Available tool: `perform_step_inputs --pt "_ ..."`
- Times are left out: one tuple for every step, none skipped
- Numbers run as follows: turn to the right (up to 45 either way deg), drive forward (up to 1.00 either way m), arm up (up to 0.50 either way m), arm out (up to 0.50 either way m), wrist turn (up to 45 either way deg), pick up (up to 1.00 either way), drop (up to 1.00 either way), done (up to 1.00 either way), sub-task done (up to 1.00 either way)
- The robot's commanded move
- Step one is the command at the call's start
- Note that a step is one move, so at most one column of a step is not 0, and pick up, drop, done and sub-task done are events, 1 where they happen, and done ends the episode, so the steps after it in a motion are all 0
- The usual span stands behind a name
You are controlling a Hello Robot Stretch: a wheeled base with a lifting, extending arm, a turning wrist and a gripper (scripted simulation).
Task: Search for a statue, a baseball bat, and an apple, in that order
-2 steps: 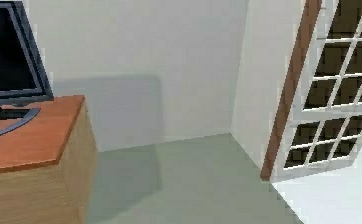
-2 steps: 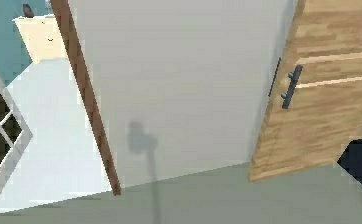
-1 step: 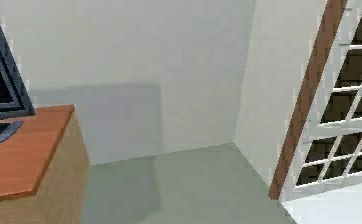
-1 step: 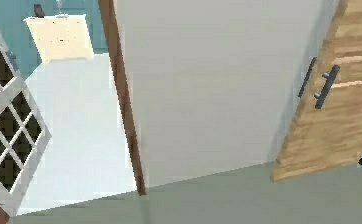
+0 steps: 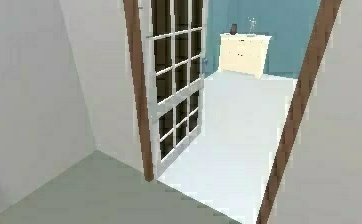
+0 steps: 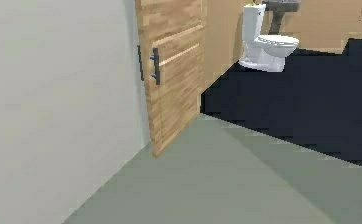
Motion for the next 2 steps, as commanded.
perform_step_inputs --pt "3.0 0.00 0.00 0.00 0.0 0.00 0.00 0.00 0.00" --pt "0.0 1.00 0.00 0.00 0.0 0.00 0.00 0.00 0.00"
